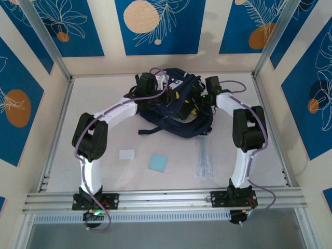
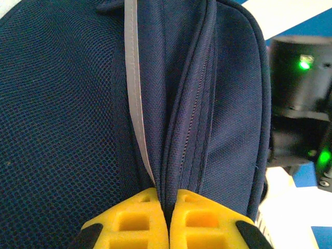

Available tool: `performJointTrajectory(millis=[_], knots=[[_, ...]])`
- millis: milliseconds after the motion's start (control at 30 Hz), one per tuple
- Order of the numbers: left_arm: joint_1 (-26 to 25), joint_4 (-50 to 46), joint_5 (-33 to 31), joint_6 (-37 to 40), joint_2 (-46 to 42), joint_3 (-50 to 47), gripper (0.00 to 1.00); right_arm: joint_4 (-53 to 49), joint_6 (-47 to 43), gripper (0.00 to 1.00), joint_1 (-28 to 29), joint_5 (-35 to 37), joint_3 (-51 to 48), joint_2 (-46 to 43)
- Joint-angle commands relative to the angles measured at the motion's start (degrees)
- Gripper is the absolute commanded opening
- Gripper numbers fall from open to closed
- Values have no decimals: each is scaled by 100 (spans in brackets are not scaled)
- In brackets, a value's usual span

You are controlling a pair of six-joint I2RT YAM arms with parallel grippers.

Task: Pack the student bag
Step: Place the glasses case in the student bag.

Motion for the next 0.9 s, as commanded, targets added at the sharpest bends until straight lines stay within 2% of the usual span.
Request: performJointTrajectory(millis=[0, 67, 267, 333, 367, 467, 533, 633, 700, 867], knots=[[48, 839, 364, -82, -418, 46, 0, -173, 58, 67, 199, -222, 672, 273], [62, 874, 355, -87, -440, -14, 0, -287, -19, 82, 209, -108, 685, 295], [71, 875, 437, -103, -480, -69, 0, 76, -83, 80, 221, -103, 289, 266], [71, 866, 477, -122, -486, -56, 0, 211, -91, 74, 282, -102, 269, 348], [62, 857, 486, -122, -505, -60, 0, 306, -64, 65, 316, -73, 262, 390], [39, 822, 536, -122, -539, -47, 0, 747, 77, 29, 423, -16, 271, 599], [23, 789, 572, -113, -566, -47, 0, 1160, 231, 13, 502, -181, 410, 831], [18, 655, 503, -3, -625, -53, 0, 1766, 458, 13, 677, -697, 861, 1264], [35, 538, 375, 119, -660, -84, 0, 1627, 340, 15, 782, -930, 1248, 1422], [204, 625, 149, 41, -642, -329, 0, 623, -455, 21, 719, -749, 929, 637]])
